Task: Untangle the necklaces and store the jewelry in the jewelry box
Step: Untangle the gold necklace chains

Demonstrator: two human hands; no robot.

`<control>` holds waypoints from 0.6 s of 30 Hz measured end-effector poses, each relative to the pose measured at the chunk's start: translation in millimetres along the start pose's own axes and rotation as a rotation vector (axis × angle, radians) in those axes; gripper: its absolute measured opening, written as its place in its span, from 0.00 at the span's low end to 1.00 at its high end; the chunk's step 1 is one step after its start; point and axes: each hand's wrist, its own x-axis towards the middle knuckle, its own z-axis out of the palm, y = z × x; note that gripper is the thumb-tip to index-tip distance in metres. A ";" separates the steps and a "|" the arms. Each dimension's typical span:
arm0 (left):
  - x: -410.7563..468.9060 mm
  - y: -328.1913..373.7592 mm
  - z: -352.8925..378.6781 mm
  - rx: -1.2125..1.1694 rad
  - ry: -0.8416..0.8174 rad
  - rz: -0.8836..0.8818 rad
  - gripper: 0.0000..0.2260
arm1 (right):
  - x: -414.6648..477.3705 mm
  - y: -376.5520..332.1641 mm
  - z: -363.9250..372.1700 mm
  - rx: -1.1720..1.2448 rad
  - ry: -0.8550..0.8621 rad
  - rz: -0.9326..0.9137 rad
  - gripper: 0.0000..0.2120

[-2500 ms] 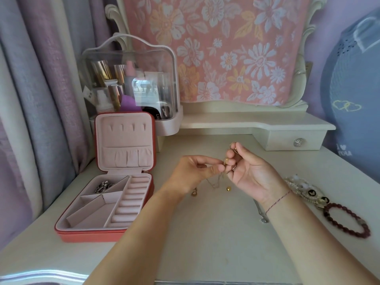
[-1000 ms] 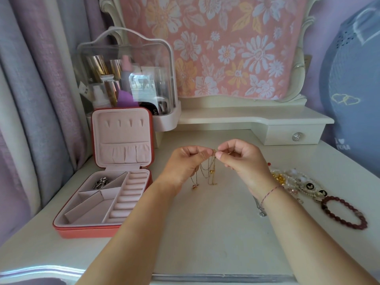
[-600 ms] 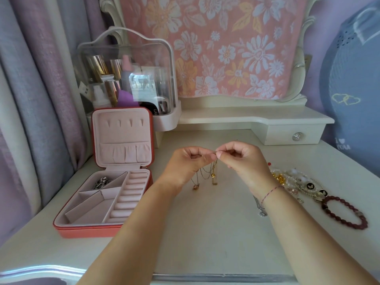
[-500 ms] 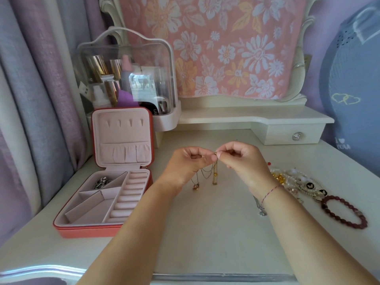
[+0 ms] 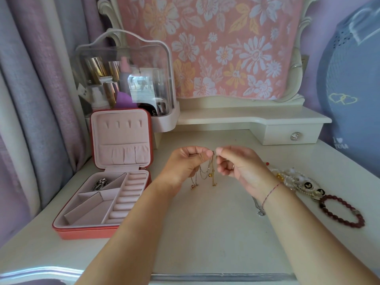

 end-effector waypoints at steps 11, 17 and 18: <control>-4.2 0.2 3.7 0.050 -0.032 0.062 0.05 | -0.6 1.6 -1.7 0.096 -0.023 0.030 0.04; -1.2 -1.2 2.2 0.064 0.018 0.038 0.04 | 1.6 0.9 -2.2 0.101 0.028 0.034 0.09; -0.4 -2.0 1.0 0.058 0.035 0.030 0.04 | 1.9 1.1 -2.5 0.074 0.030 0.035 0.08</control>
